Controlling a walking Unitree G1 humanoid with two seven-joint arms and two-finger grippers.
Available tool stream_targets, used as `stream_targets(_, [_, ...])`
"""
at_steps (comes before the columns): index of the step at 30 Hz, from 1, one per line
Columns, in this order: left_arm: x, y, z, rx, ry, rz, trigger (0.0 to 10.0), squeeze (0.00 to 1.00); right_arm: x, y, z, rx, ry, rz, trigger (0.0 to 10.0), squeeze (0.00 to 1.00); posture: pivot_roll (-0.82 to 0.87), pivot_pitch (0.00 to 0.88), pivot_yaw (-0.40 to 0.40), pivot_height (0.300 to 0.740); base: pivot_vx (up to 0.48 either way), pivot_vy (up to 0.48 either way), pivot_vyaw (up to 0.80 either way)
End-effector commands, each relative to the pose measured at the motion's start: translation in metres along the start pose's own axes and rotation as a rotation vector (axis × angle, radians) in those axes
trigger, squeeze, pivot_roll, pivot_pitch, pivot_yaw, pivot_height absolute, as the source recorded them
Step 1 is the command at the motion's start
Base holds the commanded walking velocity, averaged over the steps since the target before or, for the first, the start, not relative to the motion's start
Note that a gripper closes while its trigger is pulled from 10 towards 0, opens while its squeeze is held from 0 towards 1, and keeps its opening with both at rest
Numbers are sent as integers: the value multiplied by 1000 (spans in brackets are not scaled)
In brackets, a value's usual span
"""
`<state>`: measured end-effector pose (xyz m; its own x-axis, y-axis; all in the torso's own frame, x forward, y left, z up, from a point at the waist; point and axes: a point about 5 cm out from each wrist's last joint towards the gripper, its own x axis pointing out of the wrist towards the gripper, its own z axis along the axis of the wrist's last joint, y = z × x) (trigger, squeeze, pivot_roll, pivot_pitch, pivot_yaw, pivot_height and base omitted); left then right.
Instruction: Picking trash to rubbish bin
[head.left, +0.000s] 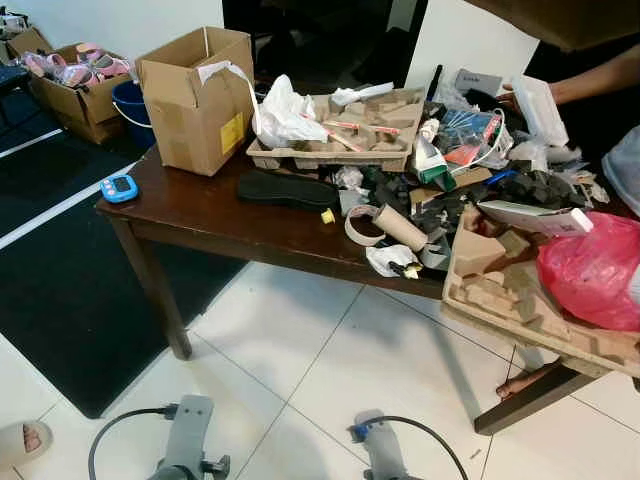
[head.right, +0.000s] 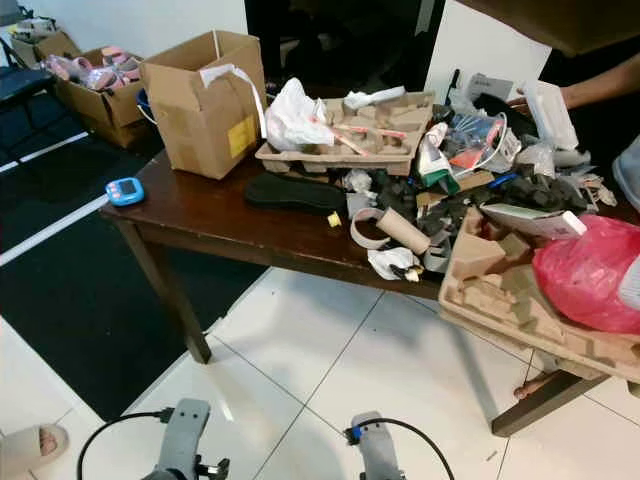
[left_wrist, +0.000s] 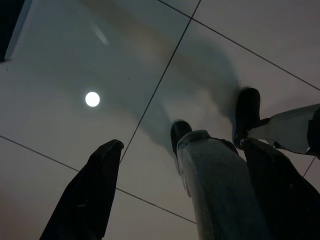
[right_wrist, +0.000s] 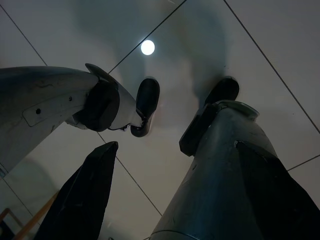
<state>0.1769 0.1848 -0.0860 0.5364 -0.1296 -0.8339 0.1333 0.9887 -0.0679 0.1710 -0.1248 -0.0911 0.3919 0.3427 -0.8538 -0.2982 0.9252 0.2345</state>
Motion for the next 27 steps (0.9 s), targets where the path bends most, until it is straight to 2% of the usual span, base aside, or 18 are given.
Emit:
stream_targets(1, [-1, 3, -5, -8, 20, 9, 10000, 0, -1, -1, -15, 26, 49, -6, 10000, 0, 107, 76, -45, 740, 0, 0, 0])
stream_targets(27, [-2, 5, -6, -9, 20, 15, 10000, 0, -1, 1, -18, 27, 55, -12, 10000, 0, 114, 74, -43, 740, 0, 0, 0])
